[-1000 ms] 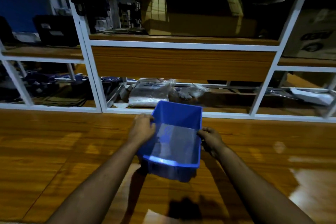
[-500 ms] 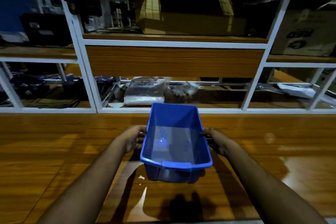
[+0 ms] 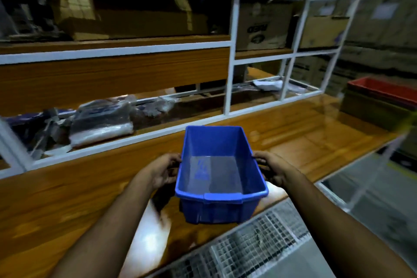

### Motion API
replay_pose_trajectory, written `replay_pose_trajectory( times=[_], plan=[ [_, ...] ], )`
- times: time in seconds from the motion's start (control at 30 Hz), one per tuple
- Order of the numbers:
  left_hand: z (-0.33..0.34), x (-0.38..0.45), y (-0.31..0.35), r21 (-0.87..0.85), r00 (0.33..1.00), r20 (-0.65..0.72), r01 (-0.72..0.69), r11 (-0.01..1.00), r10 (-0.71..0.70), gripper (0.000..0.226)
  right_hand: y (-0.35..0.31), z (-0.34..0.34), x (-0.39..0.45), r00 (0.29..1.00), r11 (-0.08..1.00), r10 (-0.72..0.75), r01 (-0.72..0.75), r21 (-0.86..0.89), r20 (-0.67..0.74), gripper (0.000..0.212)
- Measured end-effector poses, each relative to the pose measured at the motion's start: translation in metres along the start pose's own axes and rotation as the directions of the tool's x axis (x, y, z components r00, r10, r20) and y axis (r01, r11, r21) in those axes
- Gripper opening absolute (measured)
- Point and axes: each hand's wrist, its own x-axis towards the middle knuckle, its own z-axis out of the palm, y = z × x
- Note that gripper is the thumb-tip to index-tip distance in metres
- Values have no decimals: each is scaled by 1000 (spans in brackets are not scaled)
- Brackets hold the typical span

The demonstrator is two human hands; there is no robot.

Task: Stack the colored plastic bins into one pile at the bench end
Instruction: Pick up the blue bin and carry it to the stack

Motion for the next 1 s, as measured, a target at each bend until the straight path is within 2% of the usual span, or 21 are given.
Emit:
replay_pose_trajectory(
  times=[0.17,0.47,0.73,1.0],
  plan=[
    [107,16,-10,75,986,162,19,997,-31,39,-3,-114,-43,992,994,-32,44,95,-125,9],
    [384,11,-79,168,921,383,5,986,-70,32,13,-378,-145,942,980,-48,109,167,-333,12],
    [627,-9,-133,231,835,531,19,973,-142,26,26,-594,-236,852,956,-35,181,232,-522,17],
    [824,19,-143,314,749,634,-24,949,-190,24,11,-755,-261,734,926,-47,286,245,-678,15]
  ],
)
